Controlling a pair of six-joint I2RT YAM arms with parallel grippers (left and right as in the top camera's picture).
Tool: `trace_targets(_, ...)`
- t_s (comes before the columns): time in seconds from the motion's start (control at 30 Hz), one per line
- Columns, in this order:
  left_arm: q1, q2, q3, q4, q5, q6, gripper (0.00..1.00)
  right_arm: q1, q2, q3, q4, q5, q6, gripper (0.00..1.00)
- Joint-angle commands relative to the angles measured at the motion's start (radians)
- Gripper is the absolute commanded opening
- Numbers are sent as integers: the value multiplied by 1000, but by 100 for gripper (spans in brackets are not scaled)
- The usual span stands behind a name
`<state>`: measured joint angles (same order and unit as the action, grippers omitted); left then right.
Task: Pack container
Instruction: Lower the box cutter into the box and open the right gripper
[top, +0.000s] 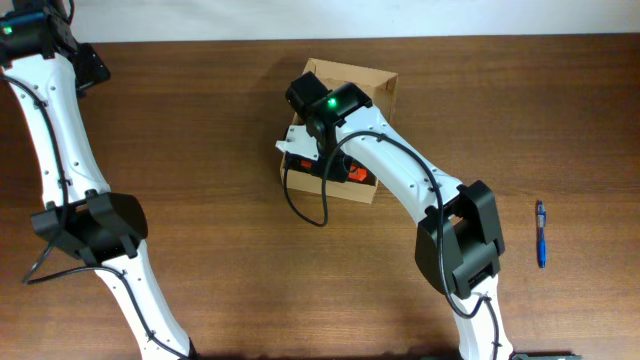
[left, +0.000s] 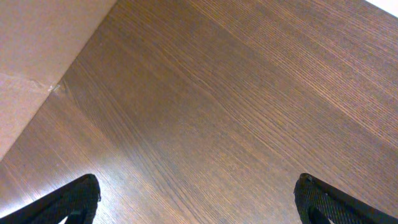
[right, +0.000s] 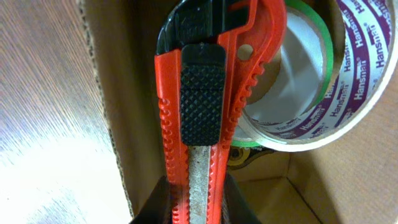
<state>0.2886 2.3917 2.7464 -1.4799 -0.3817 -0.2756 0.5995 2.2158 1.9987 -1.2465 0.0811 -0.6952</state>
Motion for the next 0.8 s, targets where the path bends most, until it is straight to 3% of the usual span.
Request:
trace_targets(0.0,4,-34,-5,-1,0,12,100,5,14,-8,-5,-24,-4,20)
trace_targets(0.2,4,-34,-5,-1,0,12,100,4,14,-8,-16,-24,-4,28)
trace_targets(0.43,4,-34,-5,-1,0,12,100,3,14,-8,-16,-24,-4,25)
trace_targets(0.77,4,-34,-5,-1,0,12,100,3,14,-8,18,-16,5,32)
